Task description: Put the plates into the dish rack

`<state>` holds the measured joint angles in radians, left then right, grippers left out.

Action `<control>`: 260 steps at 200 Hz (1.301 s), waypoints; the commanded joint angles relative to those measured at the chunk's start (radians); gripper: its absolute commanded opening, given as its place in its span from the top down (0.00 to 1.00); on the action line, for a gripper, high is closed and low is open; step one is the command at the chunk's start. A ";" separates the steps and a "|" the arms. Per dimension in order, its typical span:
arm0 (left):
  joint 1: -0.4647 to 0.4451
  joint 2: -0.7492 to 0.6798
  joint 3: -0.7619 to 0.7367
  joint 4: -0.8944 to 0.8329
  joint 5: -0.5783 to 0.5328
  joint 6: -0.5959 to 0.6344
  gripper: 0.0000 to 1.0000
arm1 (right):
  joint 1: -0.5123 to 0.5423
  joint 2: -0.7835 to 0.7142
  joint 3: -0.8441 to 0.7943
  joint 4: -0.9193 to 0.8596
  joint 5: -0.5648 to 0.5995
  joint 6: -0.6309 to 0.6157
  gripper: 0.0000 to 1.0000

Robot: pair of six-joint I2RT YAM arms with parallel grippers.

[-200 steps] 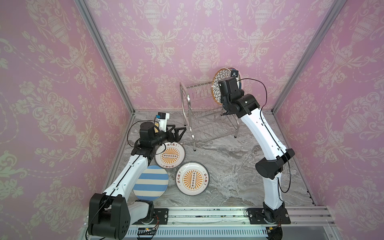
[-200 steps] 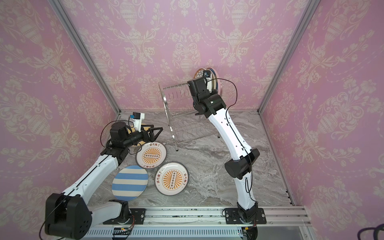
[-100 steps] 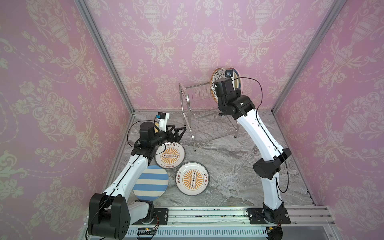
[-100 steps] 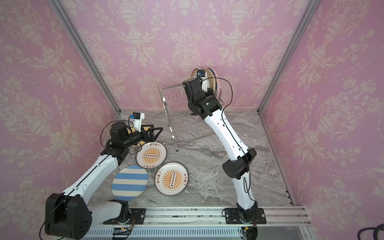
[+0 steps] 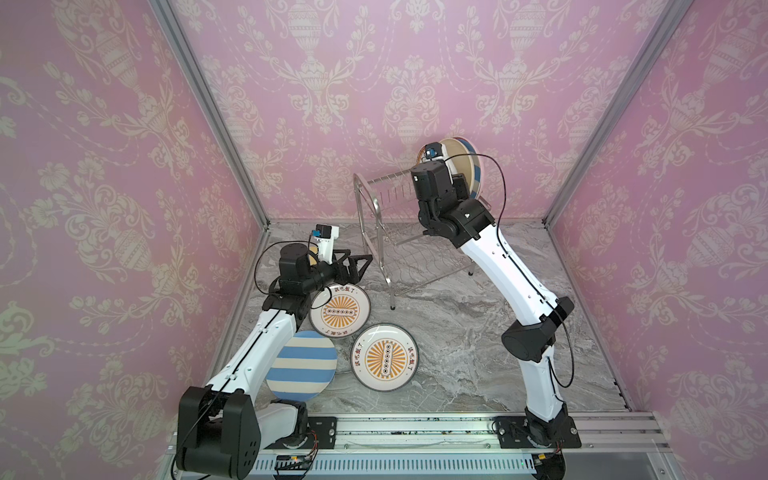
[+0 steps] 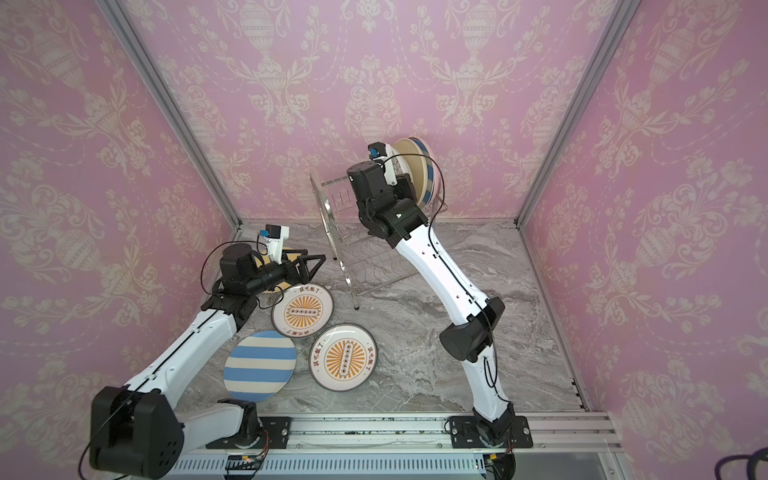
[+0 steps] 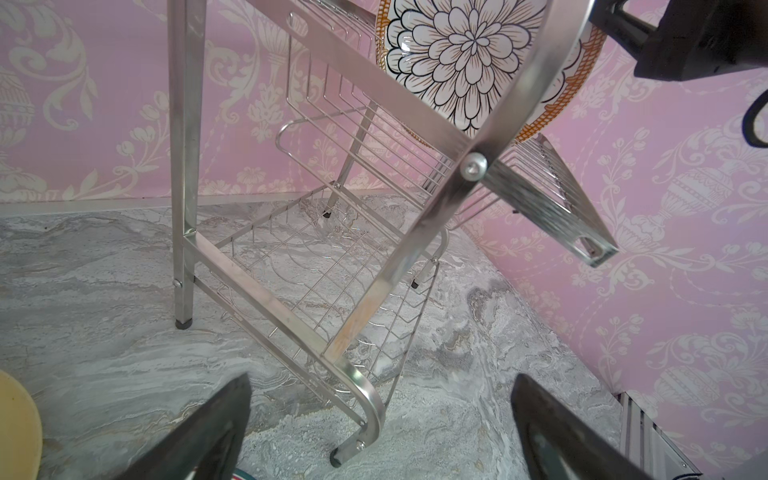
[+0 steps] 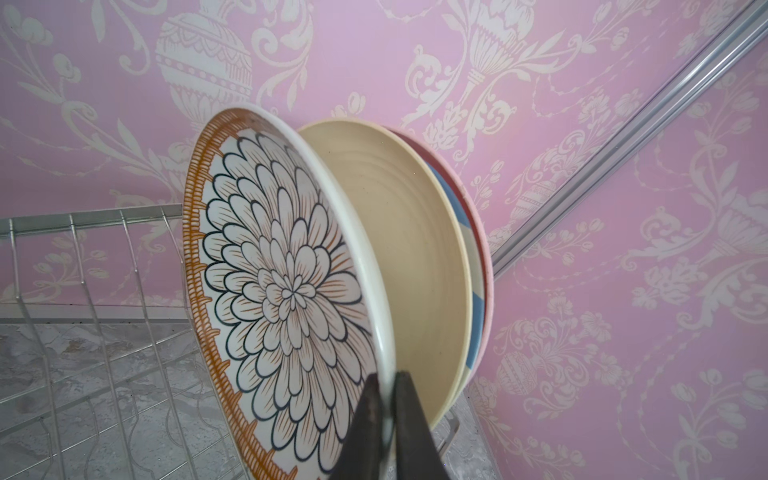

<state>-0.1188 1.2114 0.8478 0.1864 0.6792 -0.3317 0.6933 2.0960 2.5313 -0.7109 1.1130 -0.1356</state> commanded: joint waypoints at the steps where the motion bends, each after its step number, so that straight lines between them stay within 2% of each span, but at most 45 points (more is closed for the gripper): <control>1: 0.007 0.005 -0.001 0.008 0.017 0.009 0.01 | 0.032 -0.002 -0.016 0.174 0.021 -0.091 1.00; 38: 0.007 0.004 -0.001 0.002 0.016 0.014 0.01 | 0.027 0.005 -0.039 0.164 0.004 -0.065 1.00; 76: 0.007 0.006 -0.004 0.007 0.014 0.012 0.01 | 0.008 -0.008 -0.058 0.056 -0.049 0.052 1.00; 104: 0.008 0.009 -0.002 0.005 0.015 0.011 0.01 | 0.004 -0.033 -0.110 0.049 -0.071 0.081 0.88; 115: 0.008 0.011 0.000 0.001 0.014 0.013 0.01 | 0.001 -0.041 -0.116 0.044 -0.072 0.084 0.80; 143: 0.007 0.013 0.000 0.001 0.014 0.013 0.01 | 0.000 -0.048 -0.108 0.039 -0.076 0.076 0.75; 158: 0.008 0.014 0.002 -0.003 0.013 0.016 0.01 | -0.001 -0.051 -0.099 0.034 -0.078 0.073 0.64; 204: 0.007 0.016 0.013 -0.029 0.000 0.032 0.01 | 0.000 -0.076 -0.087 0.013 -0.098 0.081 0.51; 260: 0.008 0.020 0.020 -0.042 -0.009 0.035 0.01 | -0.003 -0.125 -0.085 -0.066 -0.148 0.140 0.40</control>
<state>-0.1188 1.2251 0.8482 0.1627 0.6746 -0.3302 0.6914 2.0445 2.4367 -0.7235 0.9951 -0.0490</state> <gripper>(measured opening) 0.994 0.581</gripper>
